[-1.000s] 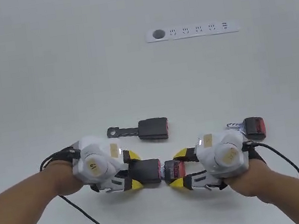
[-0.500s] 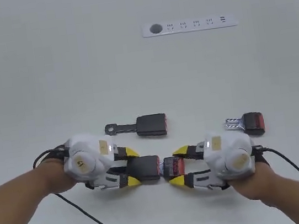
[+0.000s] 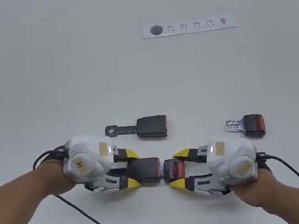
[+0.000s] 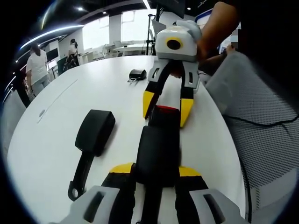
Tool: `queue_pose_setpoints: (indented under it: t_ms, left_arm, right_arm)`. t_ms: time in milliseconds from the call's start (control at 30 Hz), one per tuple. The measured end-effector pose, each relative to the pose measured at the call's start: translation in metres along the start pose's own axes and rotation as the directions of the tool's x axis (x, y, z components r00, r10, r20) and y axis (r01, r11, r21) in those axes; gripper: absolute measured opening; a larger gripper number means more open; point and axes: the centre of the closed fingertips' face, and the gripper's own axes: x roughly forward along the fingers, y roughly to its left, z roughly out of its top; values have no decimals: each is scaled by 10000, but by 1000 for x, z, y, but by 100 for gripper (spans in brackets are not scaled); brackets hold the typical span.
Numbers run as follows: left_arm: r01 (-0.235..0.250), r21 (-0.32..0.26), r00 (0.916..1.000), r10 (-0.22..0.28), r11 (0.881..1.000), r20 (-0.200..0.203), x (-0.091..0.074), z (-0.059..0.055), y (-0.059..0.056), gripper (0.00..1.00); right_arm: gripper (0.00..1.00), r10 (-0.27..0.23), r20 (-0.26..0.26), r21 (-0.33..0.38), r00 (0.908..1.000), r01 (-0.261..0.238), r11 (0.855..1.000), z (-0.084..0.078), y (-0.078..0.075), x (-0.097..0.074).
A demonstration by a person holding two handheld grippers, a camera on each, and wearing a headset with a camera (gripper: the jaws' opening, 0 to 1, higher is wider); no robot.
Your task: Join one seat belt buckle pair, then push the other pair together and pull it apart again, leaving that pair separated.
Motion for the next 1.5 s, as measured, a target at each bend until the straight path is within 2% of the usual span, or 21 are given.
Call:
queue_pose_setpoints:
  t_ms: [67,100,133,667,800,867,933,967,1000,1033,1067,1100,1133,1200,1233,1300,1333,1400,1500]
  left_arm:
    - [11,-8,10000,-11,10000,0,0,1,0,33]
    - [10,-10,10000,-10,10000,-3,-1,1,-1,33]
    - [11,-22,10000,-11,10000,4,-1,1,-1,33]
    - [-5,-232,10000,4,9997,-31,0,1,0,34]
    - [-37,-247,9996,30,9997,-282,0,3,-1,35]
    - [-64,-47,9988,61,10000,-482,1,3,-2,35]
    - [-92,34,9981,94,10000,-611,1,4,-3,36]
    - [-131,106,9976,138,9999,-671,2,4,-3,37]
    - [-571,400,9949,602,9976,-803,1,4,3,39]
    - [-911,251,9915,930,9955,-909,-1,3,7,45]
    - [-1309,451,9862,1348,9904,-964,-2,4,13,51]
    - [-1283,355,9866,1312,9911,-975,-4,5,11,58]
    - [-1297,438,9886,1326,9906,-717,-7,12,9,67]
    - [-1428,297,9887,1440,9893,-420,-13,20,8,70]
    - [-1638,272,9861,1644,9861,-230,-18,27,10,70]
    - [-1937,211,9808,1931,9808,279,-24,39,13,72]
    - [-2001,57,9792,1998,9798,348,-26,41,14,75]
    - [-2313,118,9726,2309,9728,286,-30,40,19,80]
    - [-2362,32,9715,2361,9717,235,-33,39,25,80]
  right_arm:
    - [33,-129,-163,-523,9998,121,9986,0,0,0]
    - [33,-112,-88,-100,9999,111,9999,0,0,0]
    - [34,-43,-46,23,10000,43,10000,0,1,0]
    - [34,-78,-90,-118,9999,77,9999,0,1,0]
    - [35,-1,-235,-34,9997,1,10000,1,3,1]
    - [36,-57,-585,-533,9983,26,9986,1,3,1]
    - [37,-125,-786,-470,9968,88,9989,1,2,2]
    - [38,-268,-831,-655,9962,213,9976,3,1,1]
    - [40,-435,-768,-746,9961,378,9965,5,0,0]
    - [50,-466,-562,-639,9973,429,9970,9,0,-2]
    - [61,-569,-200,25,9982,570,9984,16,0,-3]
    - [72,-838,-207,217,9963,842,9962,17,-5,-7]
    - [79,-1130,-50,2,9936,1130,9936,20,-11,-12]
    - [77,-1096,20,80,9940,1096,9939,22,-11,-21]
    - [79,-1129,95,293,9936,1126,9932,23,-12,-25]
    - [81,-1364,371,201,9900,1357,9905,27,-18,-37]
    - [80,-1420,341,201,9893,1414,9898,25,-21,-43]
    - [80,-1513,309,334,9880,1503,9881,22,-27,-51]
    - [80,-1697,205,303,9853,1691,9851,14,-42,-69]
